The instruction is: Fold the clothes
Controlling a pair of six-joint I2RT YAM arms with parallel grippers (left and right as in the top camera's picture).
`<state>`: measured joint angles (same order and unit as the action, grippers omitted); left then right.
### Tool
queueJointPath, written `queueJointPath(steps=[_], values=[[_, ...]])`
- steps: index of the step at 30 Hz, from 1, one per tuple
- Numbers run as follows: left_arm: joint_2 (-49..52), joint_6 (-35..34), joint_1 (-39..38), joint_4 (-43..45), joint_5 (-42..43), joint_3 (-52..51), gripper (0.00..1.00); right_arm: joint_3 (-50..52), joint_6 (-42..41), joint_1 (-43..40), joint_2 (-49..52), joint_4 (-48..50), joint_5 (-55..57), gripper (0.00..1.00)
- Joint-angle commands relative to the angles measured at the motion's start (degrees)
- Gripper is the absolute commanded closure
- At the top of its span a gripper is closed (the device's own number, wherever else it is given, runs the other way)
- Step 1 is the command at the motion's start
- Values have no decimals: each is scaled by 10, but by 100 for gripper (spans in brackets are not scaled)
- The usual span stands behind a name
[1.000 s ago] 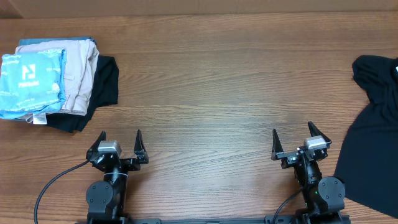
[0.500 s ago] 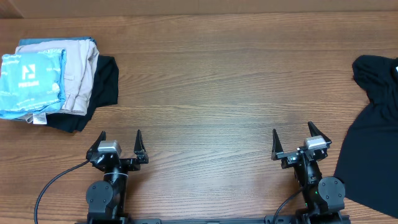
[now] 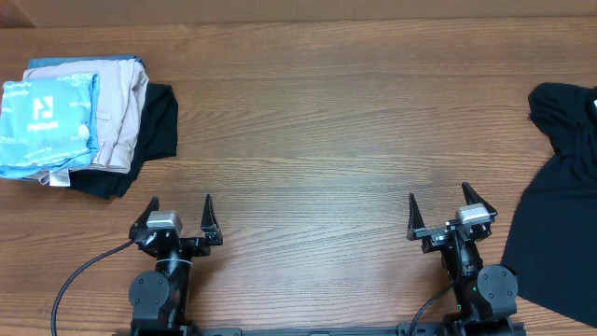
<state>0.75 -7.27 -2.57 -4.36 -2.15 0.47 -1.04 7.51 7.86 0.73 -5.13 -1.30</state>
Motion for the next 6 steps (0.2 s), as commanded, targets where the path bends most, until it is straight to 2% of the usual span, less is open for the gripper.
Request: queueJointPath(steps=[1, 6], values=[[-5, 11, 4, 1, 7, -2, 0, 6, 0, -3, -5, 5, -3, 0], [-5, 11, 4, 1, 7, -2, 0, 6, 0, -3, -5, 5, -3, 0]])
